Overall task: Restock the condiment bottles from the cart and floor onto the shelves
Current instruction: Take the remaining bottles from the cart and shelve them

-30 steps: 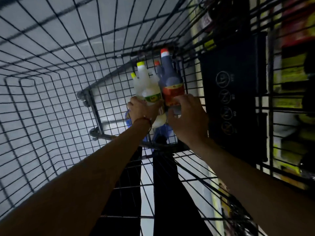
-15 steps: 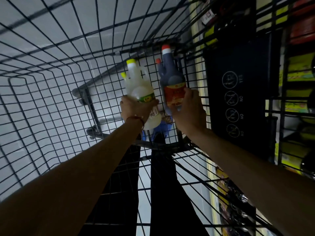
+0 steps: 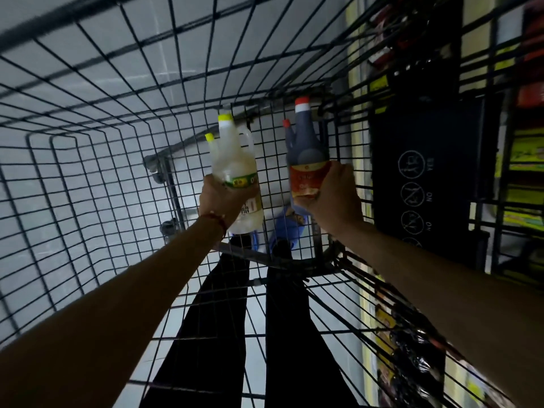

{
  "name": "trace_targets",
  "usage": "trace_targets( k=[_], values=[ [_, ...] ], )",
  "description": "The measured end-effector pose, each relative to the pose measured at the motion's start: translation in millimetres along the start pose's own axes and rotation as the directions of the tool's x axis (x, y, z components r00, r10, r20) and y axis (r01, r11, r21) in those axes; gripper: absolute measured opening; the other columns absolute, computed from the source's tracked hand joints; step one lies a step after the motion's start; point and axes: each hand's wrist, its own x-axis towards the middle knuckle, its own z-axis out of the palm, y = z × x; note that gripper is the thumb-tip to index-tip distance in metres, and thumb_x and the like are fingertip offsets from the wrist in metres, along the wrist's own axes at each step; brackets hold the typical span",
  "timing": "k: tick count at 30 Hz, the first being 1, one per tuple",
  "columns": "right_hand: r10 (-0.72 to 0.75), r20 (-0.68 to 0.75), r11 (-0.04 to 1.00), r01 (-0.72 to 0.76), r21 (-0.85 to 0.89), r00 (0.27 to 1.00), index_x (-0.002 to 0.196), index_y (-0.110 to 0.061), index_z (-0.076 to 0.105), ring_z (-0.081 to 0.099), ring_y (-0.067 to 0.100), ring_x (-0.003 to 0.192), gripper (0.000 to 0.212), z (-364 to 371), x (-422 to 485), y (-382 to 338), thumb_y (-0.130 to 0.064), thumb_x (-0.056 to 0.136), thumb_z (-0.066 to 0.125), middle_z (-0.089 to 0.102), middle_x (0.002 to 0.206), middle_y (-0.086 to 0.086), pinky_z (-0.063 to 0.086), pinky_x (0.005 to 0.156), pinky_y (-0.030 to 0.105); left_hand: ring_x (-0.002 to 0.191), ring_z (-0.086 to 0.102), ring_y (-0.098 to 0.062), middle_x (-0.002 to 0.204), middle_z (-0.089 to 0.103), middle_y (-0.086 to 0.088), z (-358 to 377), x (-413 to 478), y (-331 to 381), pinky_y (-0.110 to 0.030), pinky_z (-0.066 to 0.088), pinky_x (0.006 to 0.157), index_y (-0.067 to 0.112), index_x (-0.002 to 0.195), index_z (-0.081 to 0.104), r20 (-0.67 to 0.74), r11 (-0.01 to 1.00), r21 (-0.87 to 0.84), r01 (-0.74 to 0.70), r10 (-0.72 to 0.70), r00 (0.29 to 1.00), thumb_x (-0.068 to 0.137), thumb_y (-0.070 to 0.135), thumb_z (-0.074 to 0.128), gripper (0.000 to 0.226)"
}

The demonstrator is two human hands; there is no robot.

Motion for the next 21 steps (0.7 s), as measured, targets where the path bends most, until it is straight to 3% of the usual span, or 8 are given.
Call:
trace_targets(
  k=[4,5,8,9,12,15,19,21],
  values=[
    [0.058,0.130,0.992,-0.072,0.103,0.990,0.153,-0.006,0.027,0.055,0.033,0.130,0.115,9,12,-14,-0.040,0.068,0.096,0.047,0.148,0.013,0.045,0.091,0.035,0.104,0.069,-0.020,0.120,0.067,-0.004,5,-1,6,-0.018,0.051,0.064,0.009,0.134,0.047,-0.014,0.998,-0.056,0.028,-0.028,1.000,0.063,0.035,0.092,0.088],
    [0.087,0.152,0.981,-0.111,0.158,0.985,0.154,-0.006,0.026,0.055,0.033,0.131,0.116,12,16,-16,-0.040,0.069,0.096,0.048,0.149,0.013,0.046,0.093,0.035,0.106,0.068,-0.020,0.121,0.066,-0.004,6,0,7,-0.019,0.050,0.065,0.009,0.136,0.045,-0.014,0.996,-0.072,0.044,-0.045,0.999,0.063,0.036,0.093,0.092],
    [0.161,0.136,0.910,-0.200,0.362,0.978,0.150,-0.009,0.033,0.057,0.028,0.129,0.106,19,26,-17,-0.038,0.070,0.096,0.055,0.146,0.009,0.044,0.090,0.027,0.104,0.071,-0.020,0.117,0.070,-0.001,7,9,-1,-0.034,0.061,0.078,0.015,0.133,0.051,-0.014,0.997,-0.070,0.014,-0.015,1.000,0.032,0.075,0.089,0.124],
    [0.175,0.129,0.885,-0.214,0.413,0.976,0.149,-0.010,0.036,0.058,0.026,0.127,0.103,21,27,-17,-0.036,0.070,0.096,0.057,0.145,0.008,0.044,0.090,0.026,0.104,0.071,-0.020,0.116,0.071,-0.001,6,11,-4,-0.039,0.062,0.083,0.016,0.132,0.051,-0.014,0.998,-0.067,0.015,-0.016,1.000,0.027,0.079,0.087,0.128],
    [0.185,0.127,0.841,-0.224,0.493,0.974,0.147,-0.011,0.043,0.059,0.019,0.121,0.100,26,29,-13,-0.027,0.065,0.099,0.060,0.141,0.005,0.048,0.092,0.028,0.104,0.069,-0.022,0.117,0.069,-0.002,6,3,2,-0.043,0.060,0.088,0.014,0.131,0.048,-0.056,1.000,-0.019,0.016,-0.017,0.998,0.042,0.064,0.090,0.111],
    [0.174,0.135,0.866,-0.217,0.451,0.976,0.141,-0.010,0.049,0.063,0.018,0.117,0.096,25,29,-11,-0.025,0.062,0.100,0.064,0.135,0.004,0.051,0.088,0.028,0.101,0.064,-0.021,0.112,0.064,0.002,11,0,4,-0.037,0.056,0.083,0.011,0.130,0.049,-0.146,0.995,0.097,0.026,-0.011,0.989,0.062,0.052,0.091,0.089],
    [0.111,0.200,0.893,-0.186,0.410,0.973,0.118,-0.013,0.064,0.066,0.012,0.098,0.069,25,18,-6,-0.023,0.060,0.101,0.070,0.112,-0.003,0.052,0.072,0.018,0.092,0.069,-0.018,0.105,0.071,0.006,4,-7,4,-0.036,0.060,0.076,0.021,0.122,0.060,-0.154,0.987,0.156,0.026,-0.001,0.988,0.055,0.070,0.084,0.087],
    [0.103,0.213,0.868,-0.192,0.457,0.972,0.119,-0.016,0.063,0.068,0.013,0.100,0.074,24,3,-2,-0.022,0.057,0.102,0.070,0.112,-0.006,0.057,0.078,0.024,0.088,0.072,-0.015,0.102,0.074,0.006,-5,-15,0,-0.037,0.062,0.074,0.026,0.118,0.063,-0.118,0.990,0.142,0.017,-0.001,0.993,0.045,0.081,0.077,0.092]
  ],
)
